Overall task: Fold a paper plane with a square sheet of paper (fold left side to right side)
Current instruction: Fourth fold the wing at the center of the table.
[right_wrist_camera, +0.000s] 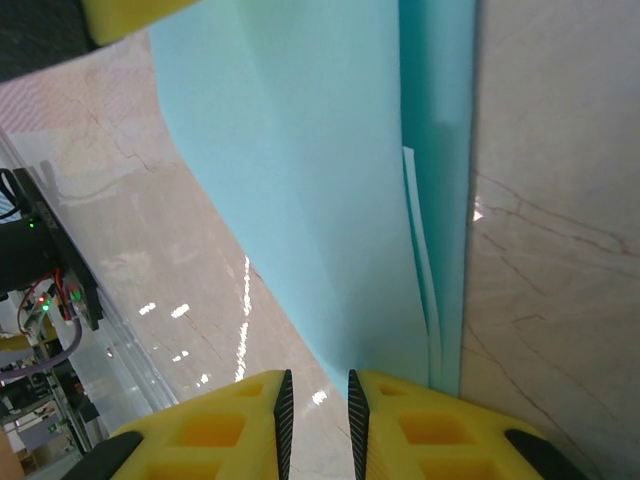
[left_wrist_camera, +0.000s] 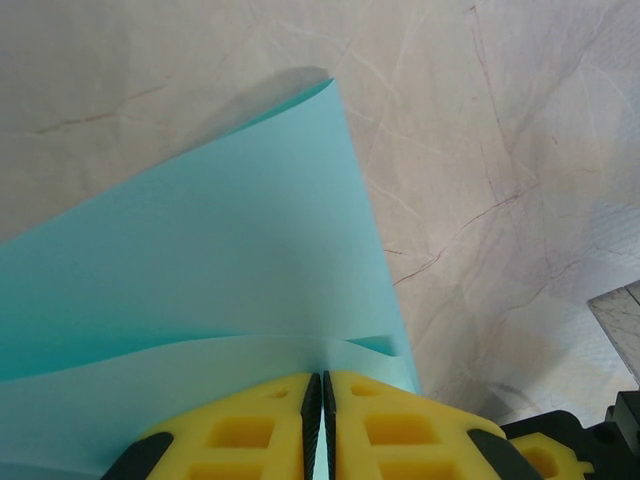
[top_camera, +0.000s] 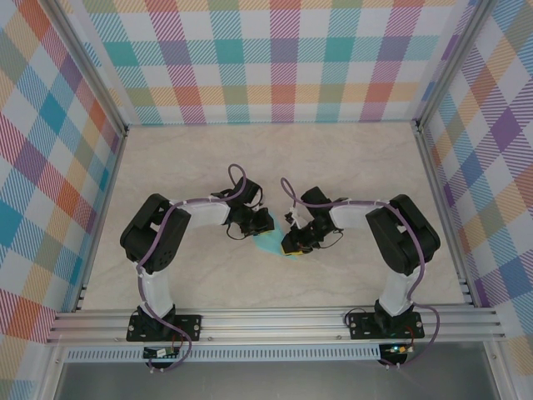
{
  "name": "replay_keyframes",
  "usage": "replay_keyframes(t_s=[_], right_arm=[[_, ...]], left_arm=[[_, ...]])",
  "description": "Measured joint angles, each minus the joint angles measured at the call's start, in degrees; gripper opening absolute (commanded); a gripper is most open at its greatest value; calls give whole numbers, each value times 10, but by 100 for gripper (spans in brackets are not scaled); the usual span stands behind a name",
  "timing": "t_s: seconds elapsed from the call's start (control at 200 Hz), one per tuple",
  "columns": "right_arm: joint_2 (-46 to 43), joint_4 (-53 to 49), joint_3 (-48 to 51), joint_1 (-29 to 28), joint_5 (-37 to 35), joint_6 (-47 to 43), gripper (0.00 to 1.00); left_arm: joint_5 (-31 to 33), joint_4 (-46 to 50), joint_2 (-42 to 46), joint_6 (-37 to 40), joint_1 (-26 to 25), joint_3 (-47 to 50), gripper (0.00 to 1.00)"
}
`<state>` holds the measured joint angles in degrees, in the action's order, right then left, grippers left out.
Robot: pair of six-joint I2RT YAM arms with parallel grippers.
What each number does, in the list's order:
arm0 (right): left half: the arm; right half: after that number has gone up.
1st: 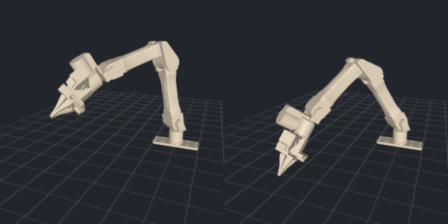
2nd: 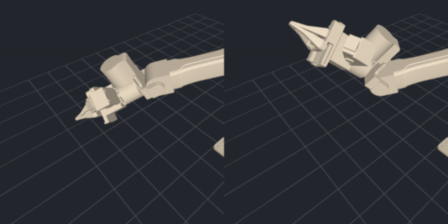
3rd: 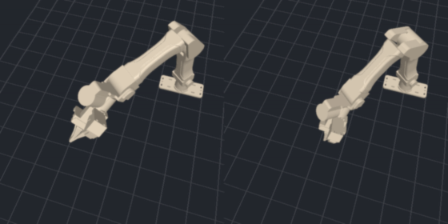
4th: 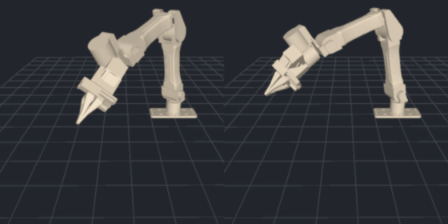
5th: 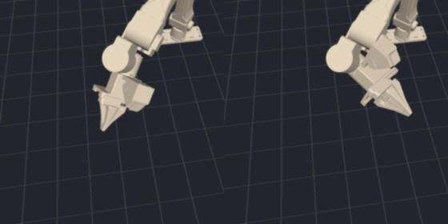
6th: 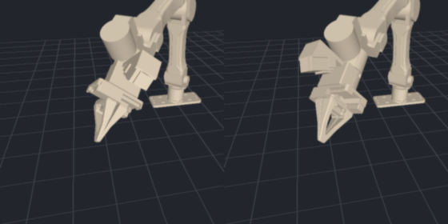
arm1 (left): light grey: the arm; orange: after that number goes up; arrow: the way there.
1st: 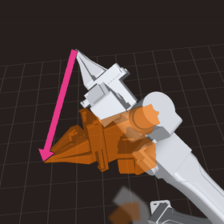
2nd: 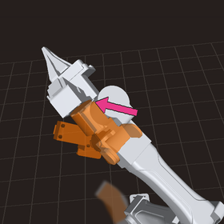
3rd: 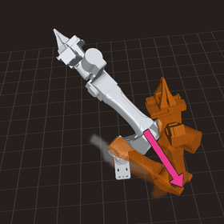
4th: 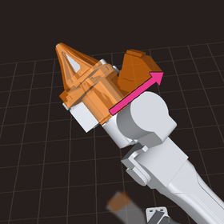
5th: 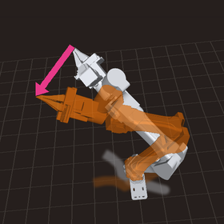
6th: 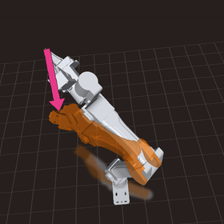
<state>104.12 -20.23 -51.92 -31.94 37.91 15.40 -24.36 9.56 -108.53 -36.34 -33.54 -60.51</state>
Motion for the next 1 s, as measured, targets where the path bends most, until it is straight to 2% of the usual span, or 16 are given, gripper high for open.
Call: replay_keyframes(t_s=[0.225,0.505,0.885,1.0], right_arm=[[0,-11,-4,0,-11,-3,25],[-5,-24,-1,0,-26,-9,19],[-62,-26,65,3,-49,22,19],[-101,-65,73,3,-77,31,20]], left_arm=[[0,1,0,0,0,0,14],[0,1,0,0,1,0,13],[0,2,0,0,1,0,13],[-1,1,0,0,1,0,13]])
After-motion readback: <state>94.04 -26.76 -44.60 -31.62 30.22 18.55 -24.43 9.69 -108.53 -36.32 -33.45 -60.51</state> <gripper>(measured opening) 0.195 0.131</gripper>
